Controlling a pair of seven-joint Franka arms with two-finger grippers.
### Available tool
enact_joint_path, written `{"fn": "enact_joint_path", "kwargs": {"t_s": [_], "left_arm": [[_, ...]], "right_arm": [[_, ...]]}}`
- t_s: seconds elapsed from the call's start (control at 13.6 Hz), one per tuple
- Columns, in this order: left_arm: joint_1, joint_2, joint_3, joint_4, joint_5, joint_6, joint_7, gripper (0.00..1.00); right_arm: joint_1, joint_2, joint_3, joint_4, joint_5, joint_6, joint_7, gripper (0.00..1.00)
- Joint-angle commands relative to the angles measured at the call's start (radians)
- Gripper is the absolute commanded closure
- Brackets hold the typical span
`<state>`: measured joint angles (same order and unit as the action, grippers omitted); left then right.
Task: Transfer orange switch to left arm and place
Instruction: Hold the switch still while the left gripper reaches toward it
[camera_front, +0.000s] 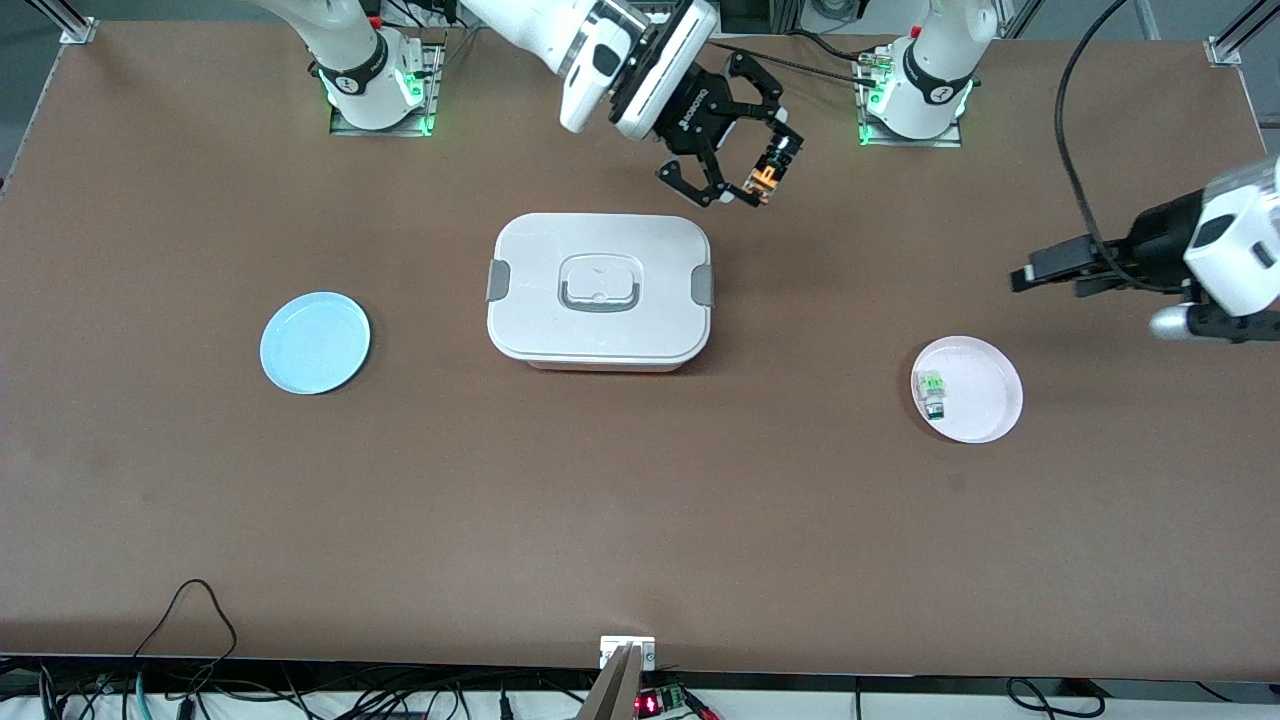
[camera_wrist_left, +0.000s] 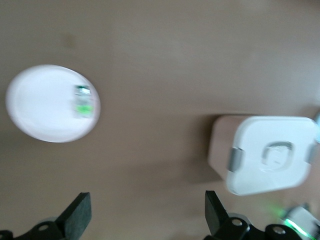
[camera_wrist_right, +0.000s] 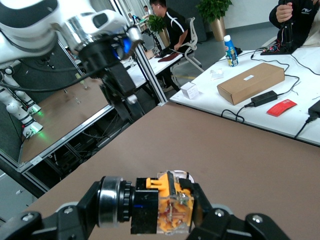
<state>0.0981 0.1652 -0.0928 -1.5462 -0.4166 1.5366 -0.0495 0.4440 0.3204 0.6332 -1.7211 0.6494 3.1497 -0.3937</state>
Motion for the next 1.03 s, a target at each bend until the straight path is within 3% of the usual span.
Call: {"fn": "enact_joint_path", "kwargs": {"t_s": [0.0,0.37,0.59,0.81,0.96], "left_arm": [[0.012,0.014,0.001,-0.02,-0.137,-0.115,0.065,0.0],[0.051,0.023,0.013,-0.101,-0.544,-0.315,0.056,0.0],[0.046,0.022,0.001,-0.147,-0.729,-0.277,-0.092,0.0],[0.037,0.017,-0.06,-0.155,-0.791,-0.196,-0.272,0.0],[0.037,0.014,-0.099,-0.158,-0.792,-0.147,-0.294,0.0]], "right_arm": [[0.03,0.032,-0.006,0.046,0.019,0.039,0.01,0.87],[0.033,0.034,-0.006,0.046,0.009,0.039,0.018,0.87],[0.036,0.034,-0.006,0.046,0.009,0.039,0.016,0.87],[0.038,0.034,-0.006,0.046,0.009,0.039,0.018,0.87],[0.038,0.035,-0.006,0.046,0.01,0.039,0.018,0.87]]}}
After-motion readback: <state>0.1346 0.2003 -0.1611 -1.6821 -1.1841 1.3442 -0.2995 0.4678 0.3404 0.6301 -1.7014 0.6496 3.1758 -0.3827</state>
